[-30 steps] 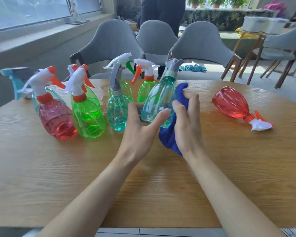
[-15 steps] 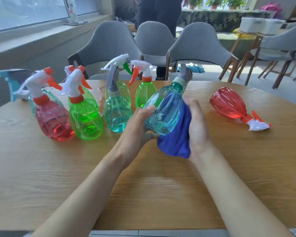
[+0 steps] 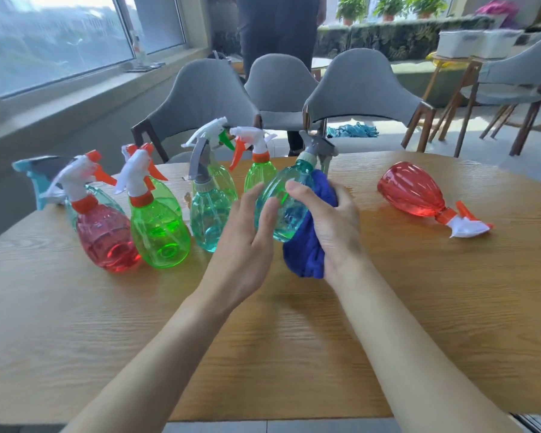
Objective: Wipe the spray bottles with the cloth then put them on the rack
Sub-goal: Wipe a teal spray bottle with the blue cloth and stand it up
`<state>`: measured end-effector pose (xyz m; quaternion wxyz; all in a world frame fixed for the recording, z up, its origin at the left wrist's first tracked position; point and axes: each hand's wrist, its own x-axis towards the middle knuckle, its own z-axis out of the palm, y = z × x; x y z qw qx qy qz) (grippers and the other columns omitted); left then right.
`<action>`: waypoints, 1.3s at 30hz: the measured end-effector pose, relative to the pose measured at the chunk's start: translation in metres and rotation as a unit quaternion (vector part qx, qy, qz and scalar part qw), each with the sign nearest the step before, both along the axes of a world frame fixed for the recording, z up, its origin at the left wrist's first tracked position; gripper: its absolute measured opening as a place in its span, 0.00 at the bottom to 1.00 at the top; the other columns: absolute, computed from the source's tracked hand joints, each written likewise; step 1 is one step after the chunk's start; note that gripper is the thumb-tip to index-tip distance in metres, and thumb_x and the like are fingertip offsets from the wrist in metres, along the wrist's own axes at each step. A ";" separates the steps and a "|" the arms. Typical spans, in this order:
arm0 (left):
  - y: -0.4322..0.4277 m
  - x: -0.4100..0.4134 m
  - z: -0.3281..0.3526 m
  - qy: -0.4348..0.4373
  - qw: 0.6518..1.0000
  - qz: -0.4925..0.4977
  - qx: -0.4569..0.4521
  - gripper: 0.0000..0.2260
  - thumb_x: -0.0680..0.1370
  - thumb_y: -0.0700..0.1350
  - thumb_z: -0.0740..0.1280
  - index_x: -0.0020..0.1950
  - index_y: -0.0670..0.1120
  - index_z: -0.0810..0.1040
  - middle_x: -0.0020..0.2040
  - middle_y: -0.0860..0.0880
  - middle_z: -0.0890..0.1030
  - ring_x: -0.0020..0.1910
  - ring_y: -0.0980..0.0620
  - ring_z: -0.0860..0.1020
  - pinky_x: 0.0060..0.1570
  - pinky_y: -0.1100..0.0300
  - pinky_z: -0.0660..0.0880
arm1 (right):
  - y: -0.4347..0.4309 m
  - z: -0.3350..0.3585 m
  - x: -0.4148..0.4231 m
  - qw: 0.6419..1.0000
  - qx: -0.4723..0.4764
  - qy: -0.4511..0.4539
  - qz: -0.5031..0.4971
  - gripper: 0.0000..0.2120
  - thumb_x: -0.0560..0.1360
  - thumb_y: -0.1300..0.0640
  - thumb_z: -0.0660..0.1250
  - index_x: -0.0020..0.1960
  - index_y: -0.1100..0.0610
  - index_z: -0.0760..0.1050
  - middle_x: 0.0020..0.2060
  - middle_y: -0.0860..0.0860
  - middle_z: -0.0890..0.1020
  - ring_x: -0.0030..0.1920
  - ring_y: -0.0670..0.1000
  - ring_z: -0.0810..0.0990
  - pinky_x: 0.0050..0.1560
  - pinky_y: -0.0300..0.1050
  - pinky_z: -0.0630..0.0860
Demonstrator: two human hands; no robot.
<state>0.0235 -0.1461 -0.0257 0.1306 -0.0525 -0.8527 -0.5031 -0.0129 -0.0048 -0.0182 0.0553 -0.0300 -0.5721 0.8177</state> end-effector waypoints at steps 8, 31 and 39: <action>0.021 -0.005 0.031 -0.048 0.996 0.036 0.071 0.36 0.78 0.70 0.66 0.80 0.53 0.63 0.63 0.58 0.82 0.57 0.69 0.81 0.54 0.71 0.74 | -0.013 0.014 0.004 0.989 0.100 0.103 -0.031 0.16 0.79 0.49 0.60 0.63 0.41 0.78 0.60 0.49 0.81 0.57 0.47 0.82 0.54 0.41 0.79; -0.002 -0.009 -0.002 -0.030 0.997 -0.007 0.068 0.34 0.75 0.76 0.66 0.75 0.63 0.64 0.68 0.54 0.81 0.65 0.50 0.82 0.65 0.43 0.80 | -0.005 0.004 -0.006 0.973 0.191 0.114 -0.061 0.15 0.88 0.57 0.55 0.55 0.52 0.82 0.48 0.43 0.86 0.51 0.43 0.83 0.57 0.44 0.76; -0.004 -0.004 0.004 -0.012 0.998 0.022 0.065 0.30 0.78 0.71 0.68 0.73 0.57 0.67 0.66 0.56 0.81 0.64 0.57 0.81 0.67 0.50 0.77 | -0.011 0.005 0.020 0.933 0.294 0.196 -0.064 0.14 0.89 0.56 0.58 0.71 0.51 0.76 0.58 0.35 0.81 0.61 0.34 0.78 0.59 0.29 0.71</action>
